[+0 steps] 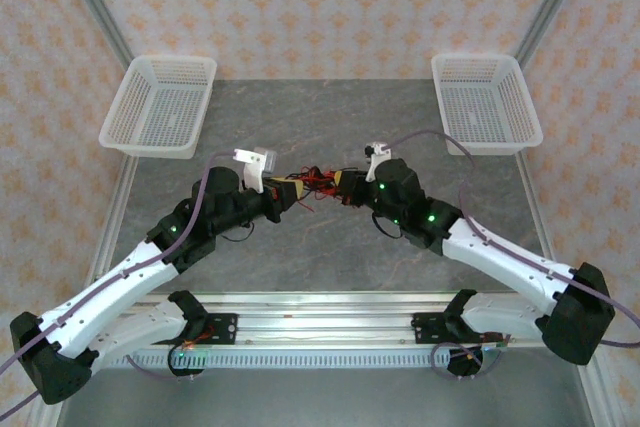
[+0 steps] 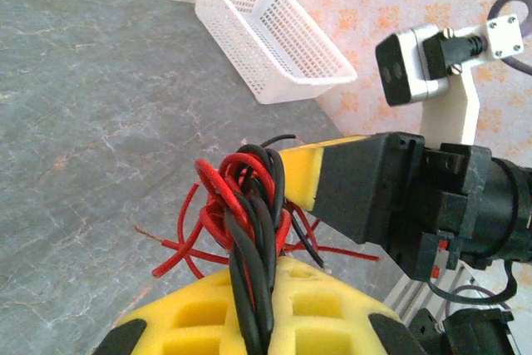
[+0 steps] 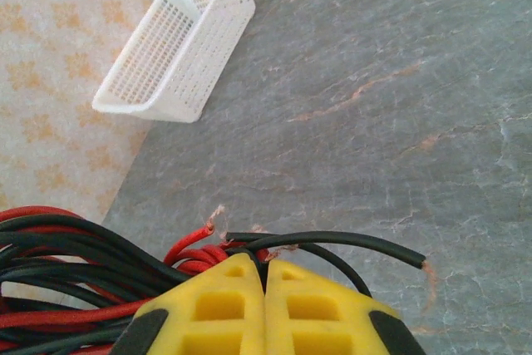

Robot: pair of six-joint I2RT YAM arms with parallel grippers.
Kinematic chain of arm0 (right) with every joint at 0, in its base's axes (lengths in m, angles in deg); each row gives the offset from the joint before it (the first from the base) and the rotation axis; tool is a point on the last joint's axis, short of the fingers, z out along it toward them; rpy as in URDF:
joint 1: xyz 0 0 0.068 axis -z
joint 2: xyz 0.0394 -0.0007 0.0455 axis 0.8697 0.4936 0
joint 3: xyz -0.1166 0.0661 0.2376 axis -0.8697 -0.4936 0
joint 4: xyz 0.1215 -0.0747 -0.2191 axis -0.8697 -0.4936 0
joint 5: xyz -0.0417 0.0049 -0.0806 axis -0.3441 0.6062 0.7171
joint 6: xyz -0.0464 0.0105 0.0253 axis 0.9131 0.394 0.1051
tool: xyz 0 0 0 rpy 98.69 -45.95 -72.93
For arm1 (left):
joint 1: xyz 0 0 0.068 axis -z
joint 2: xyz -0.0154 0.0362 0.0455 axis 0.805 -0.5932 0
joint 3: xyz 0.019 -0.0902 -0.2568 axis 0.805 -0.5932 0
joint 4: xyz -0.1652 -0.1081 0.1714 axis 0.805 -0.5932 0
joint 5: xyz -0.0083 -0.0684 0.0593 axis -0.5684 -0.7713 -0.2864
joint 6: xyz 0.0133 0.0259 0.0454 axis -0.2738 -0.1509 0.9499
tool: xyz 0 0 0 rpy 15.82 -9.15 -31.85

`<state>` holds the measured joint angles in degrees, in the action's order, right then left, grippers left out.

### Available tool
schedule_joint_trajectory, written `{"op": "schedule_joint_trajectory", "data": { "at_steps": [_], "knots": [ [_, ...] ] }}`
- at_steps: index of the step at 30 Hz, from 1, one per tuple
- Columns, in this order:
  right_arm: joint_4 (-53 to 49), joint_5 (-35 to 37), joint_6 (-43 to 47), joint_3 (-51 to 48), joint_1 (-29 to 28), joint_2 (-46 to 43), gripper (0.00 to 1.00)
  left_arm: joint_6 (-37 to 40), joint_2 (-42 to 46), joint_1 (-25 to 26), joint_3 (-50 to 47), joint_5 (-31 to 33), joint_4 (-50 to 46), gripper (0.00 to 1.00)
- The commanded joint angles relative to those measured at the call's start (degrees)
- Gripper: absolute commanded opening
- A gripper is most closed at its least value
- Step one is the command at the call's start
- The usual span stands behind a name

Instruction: Untangle the cables

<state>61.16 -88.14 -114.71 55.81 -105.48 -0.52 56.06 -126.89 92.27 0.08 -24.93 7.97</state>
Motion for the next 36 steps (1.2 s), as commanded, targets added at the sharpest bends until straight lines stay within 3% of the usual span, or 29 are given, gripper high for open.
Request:
{"op": "schedule_joint_trajectory", "data": {
  "at_steps": [1, 2, 4, 7, 12, 23, 29, 36],
  "knots": [
    [-5.9, 9.9, 1.8, -4.8, 3.4, -0.5, 0.03, -0.5, 4.1, -0.8, 4.9, 6.2, 6.0, 0.0],
    [-4.4, 8.1, 2.6, -5.2, 3.4, -0.9, 0.03, -0.6, 3.4, -0.8, 4.9, 5.7, 6.0, 0.01],
    [-1.9, 5.9, 4.3, -6.0, 3.4, -1.9, 0.03, -0.9, 2.2, -0.8, 4.8, 4.1, 6.4, 0.17],
    [1.3, 4.7, 7.8, -7.5, 3.4, -4.1, 0.03, -1.6, 1.2, -0.8, 3.8, 0.4, 8.3, 0.56],
    [6.5, 1.7, 15.6, -9.4, 3.4, -8.2, 0.03, -1.0, -0.1, -0.8, 4.3, -3.6, 8.1, 0.98],
    [7.0, -3.6, 30.7, -6.7, 3.4, -10.8, 0.03, 3.2, -11.4, 0.0, 5.8, -10.1, 5.5, 0.99],
    [7.5, -4.3, 34.5, -4.6, 3.4, -11.0, 0.03, 5.5, -17.4, 1.8, 6.6, -12.4, 6.2, 0.99],
    [8.2, -5.7, 35.0, -3.3, 3.4, -10.7, 0.03, 5.5, -21.1, 2.7, 4.6, -12.9, 9.2, 0.88]
  ]
}}
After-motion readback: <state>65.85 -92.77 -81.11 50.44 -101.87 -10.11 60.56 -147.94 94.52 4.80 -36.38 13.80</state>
